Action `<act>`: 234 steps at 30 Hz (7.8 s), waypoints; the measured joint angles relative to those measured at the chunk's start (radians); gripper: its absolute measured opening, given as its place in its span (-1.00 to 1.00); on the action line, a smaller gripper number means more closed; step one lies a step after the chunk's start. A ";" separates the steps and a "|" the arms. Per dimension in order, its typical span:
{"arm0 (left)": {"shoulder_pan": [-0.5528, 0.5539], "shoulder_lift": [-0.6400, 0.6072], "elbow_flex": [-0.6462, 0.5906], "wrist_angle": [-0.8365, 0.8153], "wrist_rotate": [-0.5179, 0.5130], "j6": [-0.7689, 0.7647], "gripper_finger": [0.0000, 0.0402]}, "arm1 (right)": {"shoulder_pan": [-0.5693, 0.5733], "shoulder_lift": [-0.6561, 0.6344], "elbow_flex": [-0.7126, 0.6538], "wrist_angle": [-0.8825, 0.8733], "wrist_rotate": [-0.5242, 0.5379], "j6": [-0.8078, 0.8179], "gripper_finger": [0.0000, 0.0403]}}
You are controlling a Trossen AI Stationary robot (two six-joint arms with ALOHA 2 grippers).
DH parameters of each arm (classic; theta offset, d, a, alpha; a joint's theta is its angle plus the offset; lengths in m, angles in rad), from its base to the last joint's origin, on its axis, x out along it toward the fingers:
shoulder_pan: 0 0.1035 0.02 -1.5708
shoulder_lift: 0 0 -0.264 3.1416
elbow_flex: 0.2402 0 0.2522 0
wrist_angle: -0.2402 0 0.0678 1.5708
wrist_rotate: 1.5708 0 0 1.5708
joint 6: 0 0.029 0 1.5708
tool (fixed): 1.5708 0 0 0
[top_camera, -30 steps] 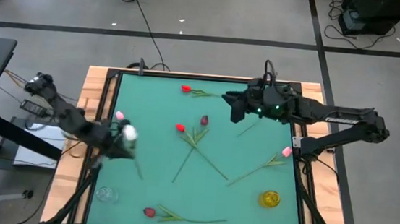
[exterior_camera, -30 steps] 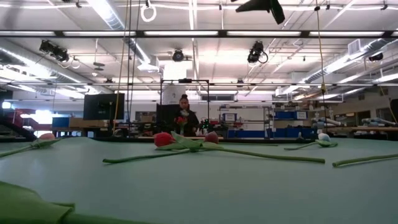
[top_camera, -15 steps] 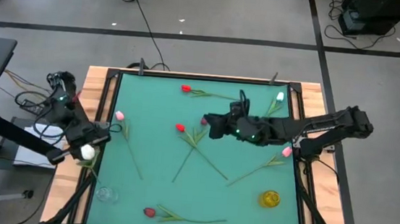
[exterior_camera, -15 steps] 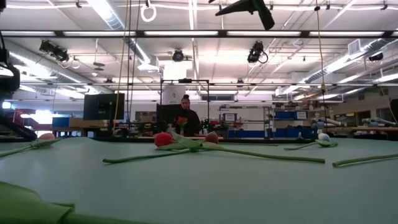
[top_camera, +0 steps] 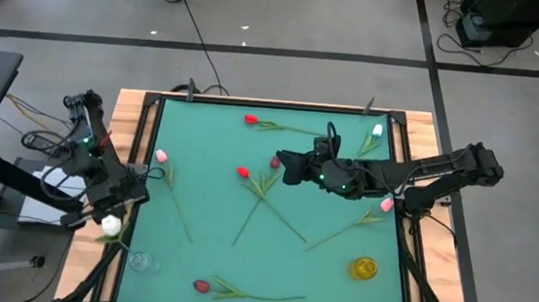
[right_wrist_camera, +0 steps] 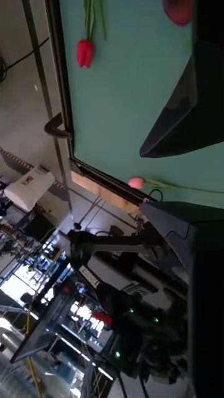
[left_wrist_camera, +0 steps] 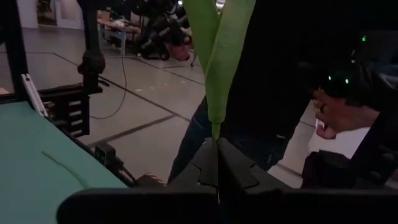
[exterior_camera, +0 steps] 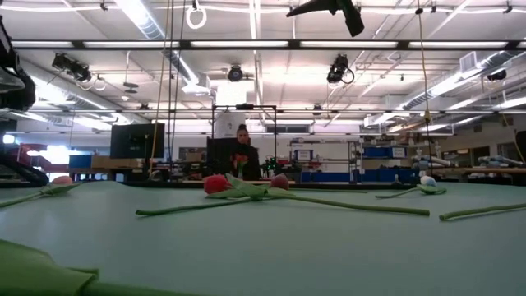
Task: Sort flowers into vase by color
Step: Put the left white flower into the transparent vase, then adjust the transparent vase, then put the white flower into the transparent vase
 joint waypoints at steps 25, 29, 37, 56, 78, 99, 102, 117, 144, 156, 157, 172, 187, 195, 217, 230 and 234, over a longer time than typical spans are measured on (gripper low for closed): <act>-0.035 0.080 0.000 -0.022 -0.031 0.013 -1.00 | 0.012 -0.002 0.000 0.021 0.003 -0.028 -0.34; -0.035 0.080 0.000 -0.036 -0.040 -0.026 -1.00 | 0.022 -0.002 0.000 0.022 -0.005 -0.028 -0.34; -0.071 0.080 0.000 -0.141 -0.042 -0.261 -0.99 | 0.031 -0.002 0.000 0.022 -0.047 -0.039 -0.29; -0.092 0.097 0.000 -0.351 0.064 -0.633 -0.19 | 0.045 0.009 0.000 0.045 -0.094 -0.089 -0.16; -0.146 0.328 0.000 -0.363 0.012 -0.234 -0.18 | 0.104 0.010 0.000 0.028 -0.048 -0.346 0.07; -0.146 0.510 0.000 -0.283 -0.073 -0.105 0.32 | 0.103 0.010 0.000 0.029 -0.047 -0.343 0.18; -0.146 0.525 0.000 -0.277 -0.073 -0.061 0.19 | 0.103 0.010 0.000 0.029 -0.047 -0.343 0.18; -0.104 0.533 0.000 -0.238 -0.214 0.042 -0.26 | 0.109 0.010 0.000 0.029 -0.048 -0.343 0.18; 0.045 0.533 0.012 -0.205 -0.184 -0.168 0.17 | 0.114 0.010 0.000 0.028 -0.095 -0.438 0.30; 0.026 0.529 0.219 -0.710 -0.011 -0.370 0.25 | 0.085 0.010 0.000 0.028 -0.181 -0.463 0.33; 0.026 0.525 0.237 -0.750 -0.011 -0.423 0.24 | 0.084 0.010 0.000 0.028 -0.179 -0.463 0.33; 0.171 0.364 0.379 -1.187 -0.263 -1.009 -0.14 | 0.028 -0.040 0.000 -0.333 -0.142 0.022 0.33; 0.497 0.404 0.378 -1.264 -0.292 -1.375 -0.21 | -0.073 -0.165 -0.046 -1.249 -0.434 0.473 0.33; 0.741 0.510 0.378 -0.962 -0.165 -1.199 -0.21 | -0.338 -0.171 -0.200 -1.143 -0.467 0.239 0.33; 1.030 0.835 0.378 -0.434 -0.140 -0.951 -0.21 | -1.026 -0.061 -0.551 -0.521 -0.556 -0.041 0.11; 1.081 0.923 0.377 -0.474 -0.140 -0.865 -0.21 | -1.031 0.031 -0.549 -0.475 -0.556 -0.054 -0.40; 1.104 0.933 0.377 -0.419 -0.120 -0.797 -0.20 | -1.017 -0.011 -0.552 -0.452 -0.575 -0.055 -0.80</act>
